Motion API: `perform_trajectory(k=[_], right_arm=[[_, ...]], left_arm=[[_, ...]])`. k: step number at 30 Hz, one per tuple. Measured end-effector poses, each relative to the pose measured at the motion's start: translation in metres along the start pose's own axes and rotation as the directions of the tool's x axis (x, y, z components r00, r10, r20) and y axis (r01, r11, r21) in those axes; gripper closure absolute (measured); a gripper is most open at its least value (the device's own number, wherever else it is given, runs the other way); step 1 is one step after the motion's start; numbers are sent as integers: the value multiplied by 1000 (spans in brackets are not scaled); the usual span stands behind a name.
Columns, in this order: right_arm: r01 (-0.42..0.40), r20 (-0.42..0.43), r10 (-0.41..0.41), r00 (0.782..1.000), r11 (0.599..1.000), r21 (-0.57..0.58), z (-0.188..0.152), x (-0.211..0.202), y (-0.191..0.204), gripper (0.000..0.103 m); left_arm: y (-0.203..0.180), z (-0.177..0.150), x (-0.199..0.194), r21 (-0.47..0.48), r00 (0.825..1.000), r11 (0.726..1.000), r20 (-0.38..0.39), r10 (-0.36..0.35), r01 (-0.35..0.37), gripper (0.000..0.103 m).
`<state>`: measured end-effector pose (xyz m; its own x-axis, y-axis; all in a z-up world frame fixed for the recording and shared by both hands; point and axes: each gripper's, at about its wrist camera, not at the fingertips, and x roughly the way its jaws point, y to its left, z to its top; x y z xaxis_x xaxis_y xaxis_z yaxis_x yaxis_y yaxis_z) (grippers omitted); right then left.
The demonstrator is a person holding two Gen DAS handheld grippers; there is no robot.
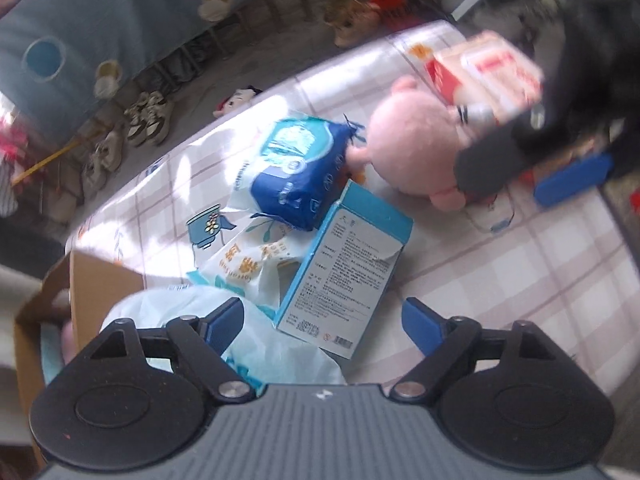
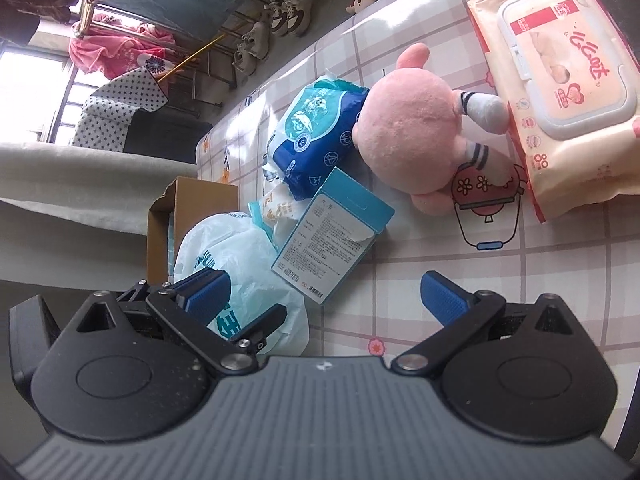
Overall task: Organize soft objects
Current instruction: 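Reach the left tool to the blue medicine box while the right tool reaches the cotton swab pack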
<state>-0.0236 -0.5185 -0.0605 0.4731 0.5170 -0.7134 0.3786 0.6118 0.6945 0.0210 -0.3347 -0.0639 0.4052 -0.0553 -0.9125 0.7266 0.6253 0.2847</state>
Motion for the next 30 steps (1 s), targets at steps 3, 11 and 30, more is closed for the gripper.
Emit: perform_trajectory(k=[3,11,30], right_arm=[[4,27,-3,1000,1000,-31,9,-1,-1,2],[2,44,2,999,995,-98,49,-6,-2,2],[-16,70,21,997,997,-73,79,-14,-16,2]], left_arm=[[-12,8,21,103,999,994,-32,31,-28,16],[-26,16,71,186,991,982,-128,44,-20,16],[-38,37,59,169,994,986,-114,6,13,27]])
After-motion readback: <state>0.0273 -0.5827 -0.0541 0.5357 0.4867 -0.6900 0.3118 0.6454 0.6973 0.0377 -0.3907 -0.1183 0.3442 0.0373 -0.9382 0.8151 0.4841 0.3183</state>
